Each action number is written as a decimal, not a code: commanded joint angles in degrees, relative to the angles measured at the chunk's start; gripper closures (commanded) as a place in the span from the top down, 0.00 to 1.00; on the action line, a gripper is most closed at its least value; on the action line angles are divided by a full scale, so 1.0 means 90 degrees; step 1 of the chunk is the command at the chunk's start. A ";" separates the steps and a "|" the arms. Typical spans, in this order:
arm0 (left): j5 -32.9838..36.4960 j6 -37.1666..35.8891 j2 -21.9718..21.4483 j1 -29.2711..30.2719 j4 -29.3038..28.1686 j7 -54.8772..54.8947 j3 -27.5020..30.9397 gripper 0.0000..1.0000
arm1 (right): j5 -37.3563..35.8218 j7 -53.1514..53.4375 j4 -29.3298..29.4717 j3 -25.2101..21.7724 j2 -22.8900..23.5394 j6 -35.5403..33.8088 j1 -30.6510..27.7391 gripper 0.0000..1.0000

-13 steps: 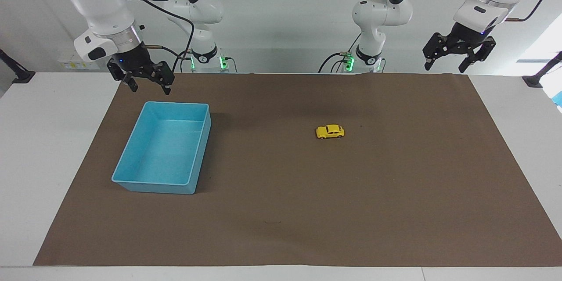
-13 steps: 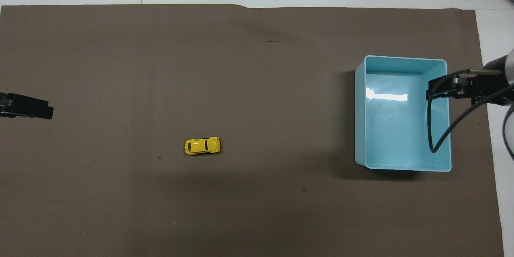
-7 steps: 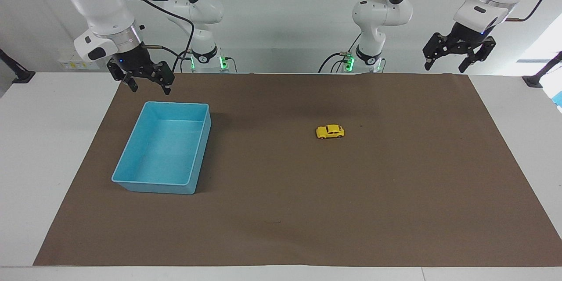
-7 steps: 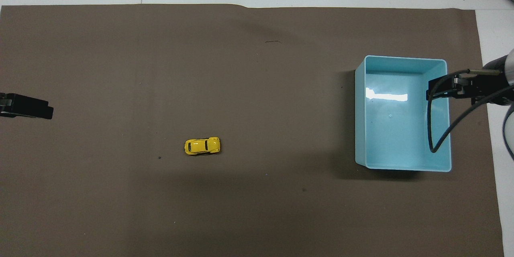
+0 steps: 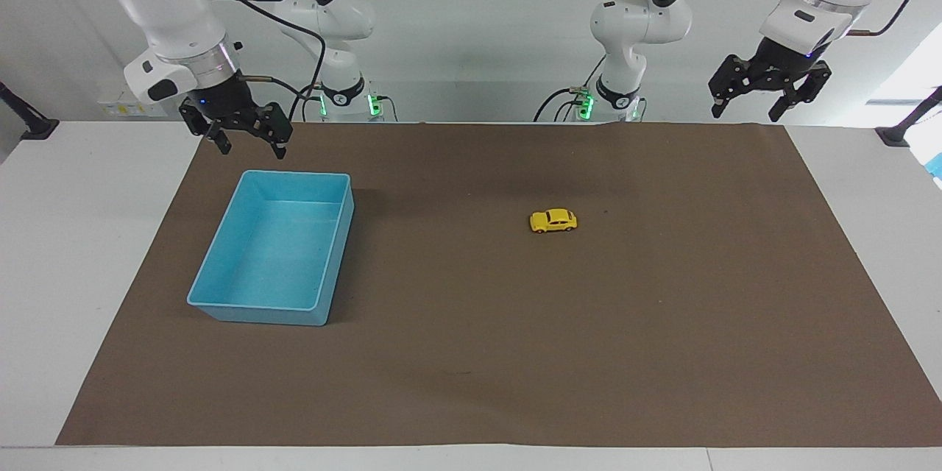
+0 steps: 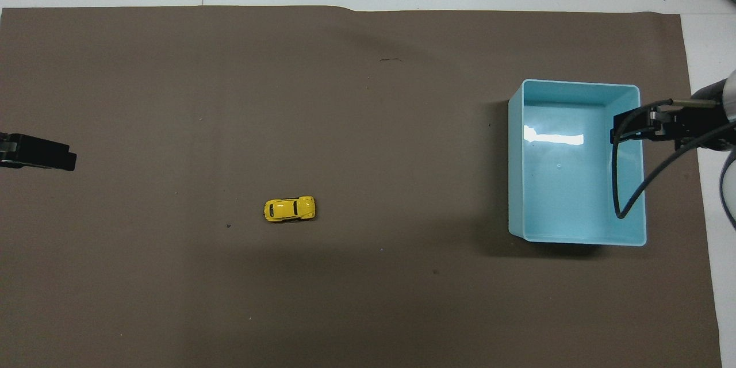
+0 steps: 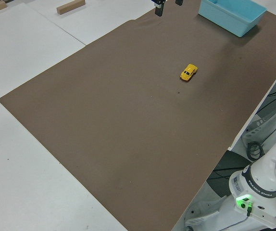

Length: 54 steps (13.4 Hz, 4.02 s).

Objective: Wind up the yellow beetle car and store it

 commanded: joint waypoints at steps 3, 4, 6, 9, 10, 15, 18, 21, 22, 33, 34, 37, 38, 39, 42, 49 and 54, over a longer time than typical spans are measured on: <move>0.0041 -0.0024 -0.0089 0.0108 -0.0099 -0.0156 -0.0074 1.00 | 0.0031 -0.0090 0.0005 0.0059 -0.0044 -0.0072 -0.0087 1.00; 0.0050 -0.0024 -0.0099 0.0108 -0.0119 -0.0263 -0.0074 1.00 | 0.0031 -0.0100 0.0005 0.0059 -0.0044 -0.0072 -0.0087 1.00; 0.0041 -0.0024 -0.0109 0.0108 -0.0138 -0.0517 -0.0074 1.00 | 0.0031 -0.0100 0.0005 0.0059 -0.0044 -0.0072 -0.0087 1.00; 0.0041 -0.0034 -0.0118 0.0108 -0.0264 -0.0926 -0.0074 1.00 | 0.0031 -0.0090 0.0005 0.0059 -0.0044 -0.0072 -0.0087 1.00; 0.0041 -0.0034 -0.0119 0.0108 -0.0285 -0.1199 -0.0074 1.00 | 0.0031 -0.0090 0.0005 0.0059 -0.0044 -0.0072 -0.0087 1.00; 0.0041 -0.0063 -0.0128 0.0108 -0.0519 -0.2712 -0.0074 1.00 | 0.0031 -0.0090 0.0005 0.0059 -0.0044 -0.0072 -0.0087 1.00; 0.0041 -0.0122 -0.0128 0.0088 -0.0616 -0.3969 -0.0074 1.00 | 0.0031 -0.0100 0.0005 0.0059 -0.0044 -0.0072 -0.0087 1.00; 0.0031 -0.0034 -0.0206 0.0088 -0.0851 -0.5300 -0.0084 1.00 | 0.0031 -0.0090 0.0005 0.0059 -0.0044 -0.0072 -0.0087 1.00; 0.0031 -0.0024 -0.0187 0.0040 -0.0890 -0.5777 -0.0084 1.00 | 0.0031 -0.0090 0.0005 0.0059 -0.0044 -0.0072 -0.0087 1.00; -0.0534 0.1294 -0.0255 -0.0517 -0.2247 -1.1550 -0.0143 1.00 | 0.0031 -0.0090 0.0005 0.0059 -0.0044 -0.0072 -0.0087 1.00; -0.0632 0.1478 -0.0255 -0.0546 -0.2364 -1.1834 -0.0143 1.00 | 0.0031 -0.0090 0.0005 0.0059 -0.0044 -0.0072 -0.0087 1.00; -0.0643 0.2171 -0.0226 -0.0945 -0.2832 -1.2762 -0.0143 1.00 | 0.0031 -0.0090 0.0005 0.0059 -0.0044 -0.0072 -0.0087 1.00; -0.0643 0.2464 -0.0226 -0.1111 -0.3027 -1.2987 -0.0143 1.00 | 0.0031 -0.0090 0.0005 0.0059 -0.0044 -0.0072 -0.0087 1.00; -0.0643 0.2776 -0.0216 -0.1258 -0.3213 -1.3240 -0.0143 1.00 | 0.0031 -0.0090 0.0005 0.0059 -0.0044 -0.0072 -0.0087 1.00; -0.0711 0.3645 -0.0158 -0.1678 -0.3789 -1.3749 -0.0143 1.00 | 0.0031 -0.0100 0.0005 0.0059 -0.0044 -0.0072 -0.0087 1.00; -0.0799 0.5315 0.0827 -0.2489 -0.4171 -1.4637 -0.0143 1.00 | 0.0031 -0.0100 0.0005 0.0059 -0.0044 -0.0072 -0.0087 1.00; -0.0799 0.6167 0.1033 -0.2908 -0.4678 -1.4883 -0.0133 1.00 | 0.0031 -0.0090 0.0005 0.0059 -0.0044 -0.0072 -0.0087 1.00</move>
